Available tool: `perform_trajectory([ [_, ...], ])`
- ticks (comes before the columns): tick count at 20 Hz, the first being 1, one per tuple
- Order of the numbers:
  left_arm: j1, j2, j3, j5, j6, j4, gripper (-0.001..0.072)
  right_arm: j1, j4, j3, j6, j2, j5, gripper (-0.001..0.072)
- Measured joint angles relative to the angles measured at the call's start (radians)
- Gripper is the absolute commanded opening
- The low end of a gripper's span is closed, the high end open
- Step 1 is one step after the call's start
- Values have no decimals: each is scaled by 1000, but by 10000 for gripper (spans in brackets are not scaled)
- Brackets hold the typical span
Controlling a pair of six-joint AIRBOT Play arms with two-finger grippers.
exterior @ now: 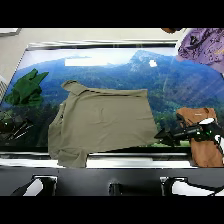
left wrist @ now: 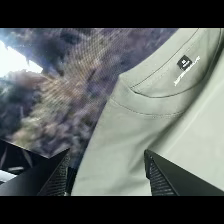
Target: Fold the clothes and pants, and hang the long-sleeved shirts on hangers.
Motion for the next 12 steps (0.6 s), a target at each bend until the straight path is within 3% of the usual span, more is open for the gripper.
perform_trajectory([
  [1, 1, 0, 0, 0, -8, 0, 686, 0, 2, -14, -5, 0, -5, 385],
  [4, 3, -1, -1, 0, -36, 0, 699, 0, -5, -41, -14, 0, -23, 255],
  [6, 13, 1, -7, -11, -45, 3, 699, 0, -7, -50, -15, -1, -43, 46],
  [12, 182, 92, -193, -36, -12, -15, 699, 1, 40, -56, -37, -2, -72, 28],
])
